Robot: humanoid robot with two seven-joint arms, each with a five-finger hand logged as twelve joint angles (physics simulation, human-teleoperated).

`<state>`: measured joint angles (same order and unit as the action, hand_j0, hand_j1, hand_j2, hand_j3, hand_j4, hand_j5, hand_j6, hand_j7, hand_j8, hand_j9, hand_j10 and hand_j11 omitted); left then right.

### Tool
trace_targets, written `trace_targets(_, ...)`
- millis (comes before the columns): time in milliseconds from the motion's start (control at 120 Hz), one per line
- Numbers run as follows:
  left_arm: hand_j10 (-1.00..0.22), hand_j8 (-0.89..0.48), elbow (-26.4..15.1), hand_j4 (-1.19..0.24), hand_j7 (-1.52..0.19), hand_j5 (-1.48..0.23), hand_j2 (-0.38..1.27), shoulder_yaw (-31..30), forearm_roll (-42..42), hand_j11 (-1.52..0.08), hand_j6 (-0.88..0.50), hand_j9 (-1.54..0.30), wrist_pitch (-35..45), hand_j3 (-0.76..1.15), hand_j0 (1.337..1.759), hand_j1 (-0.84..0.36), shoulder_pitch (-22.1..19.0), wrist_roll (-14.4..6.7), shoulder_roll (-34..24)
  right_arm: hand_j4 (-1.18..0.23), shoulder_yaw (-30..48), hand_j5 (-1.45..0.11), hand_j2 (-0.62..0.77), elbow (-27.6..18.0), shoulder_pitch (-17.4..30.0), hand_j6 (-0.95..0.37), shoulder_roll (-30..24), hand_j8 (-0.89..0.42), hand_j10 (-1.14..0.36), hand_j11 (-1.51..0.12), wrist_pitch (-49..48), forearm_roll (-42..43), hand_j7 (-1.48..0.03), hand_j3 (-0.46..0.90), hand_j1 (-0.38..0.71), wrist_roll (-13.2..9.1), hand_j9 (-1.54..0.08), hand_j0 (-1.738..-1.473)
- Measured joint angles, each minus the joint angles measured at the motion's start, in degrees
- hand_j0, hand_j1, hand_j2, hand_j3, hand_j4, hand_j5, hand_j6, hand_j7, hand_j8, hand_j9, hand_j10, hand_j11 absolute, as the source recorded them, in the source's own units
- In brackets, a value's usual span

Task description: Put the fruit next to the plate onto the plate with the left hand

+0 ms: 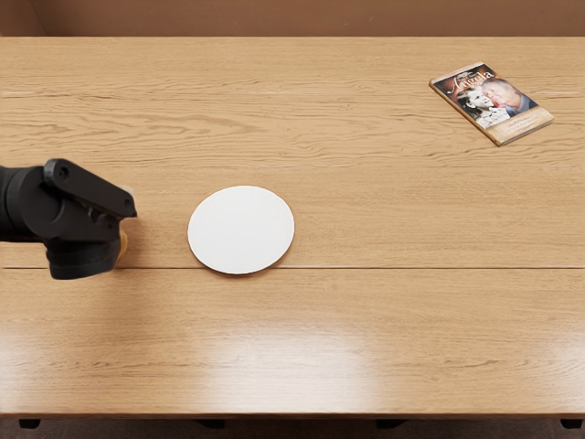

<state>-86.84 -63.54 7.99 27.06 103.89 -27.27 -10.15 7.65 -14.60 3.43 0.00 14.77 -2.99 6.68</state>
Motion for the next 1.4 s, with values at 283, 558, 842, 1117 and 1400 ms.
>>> trace_targets(283,-0.4,-0.4,-2.12,-0.4,-0.53,-0.53,0.11,-1.36,-0.41,-0.53,-0.4,-0.53,3.22,0.0,1.657,-0.1,0.04,1.45,-0.31,-0.03,0.0,-0.05,-0.01,0.0,0.0,-0.03,0.0,-0.03,-0.03,-0.05,0.0,0.0,-0.05,0.0,-0.31,0.0,-0.05,-1.658)
trace_targets(558,-0.48,-0.34,-2.82,-0.56,-0.75,-0.74,0.28,-2.16,-0.46,-0.76,-0.44,-0.76,3.53,0.0,1.654,-0.24,-0.18,1.9,-0.49,-0.03,0.0,-0.05,-0.01,0.01,0.0,-0.03,0.0,-0.03,-0.03,-0.05,0.0,0.0,-0.05,0.0,-0.31,0.0,-0.05,-1.658)
trace_targets(842,-0.39,-0.22,-2.84,-0.7,-0.98,-0.97,0.39,-2.47,-0.68,-0.98,-0.34,-0.97,3.47,0.0,1.646,-0.28,-0.27,1.85,-0.57,-0.03,0.0,-0.05,-0.01,0.01,0.0,-0.03,0.0,-0.03,-0.03,-0.05,0.0,0.0,-0.05,0.0,-0.31,0.0,-0.05,-1.658)
trace_targets(1117,-0.45,-0.27,-2.93,-0.73,-1.05,-1.1,0.43,-2.47,-1.29,-1.03,-0.41,-1.06,1.46,0.0,1.65,-0.23,3.16,2.06,-1.2,-0.03,0.0,-0.05,-0.01,0.0,0.0,-0.03,0.0,-0.03,-0.03,-0.05,0.0,0.0,-0.05,0.0,-0.31,0.0,-0.05,-1.658)
trace_targets(1400,-0.46,-0.27,-2.91,-0.73,-1.07,-1.14,0.52,-1.67,-1.61,-1.04,-0.42,-1.08,0.16,0.0,1.653,-0.23,7.89,1.98,0.42,-0.03,0.0,-0.05,-0.01,0.01,0.0,-0.03,0.0,-0.03,-0.03,-0.05,0.0,0.0,-0.05,0.0,-0.31,0.0,-0.05,-1.658)
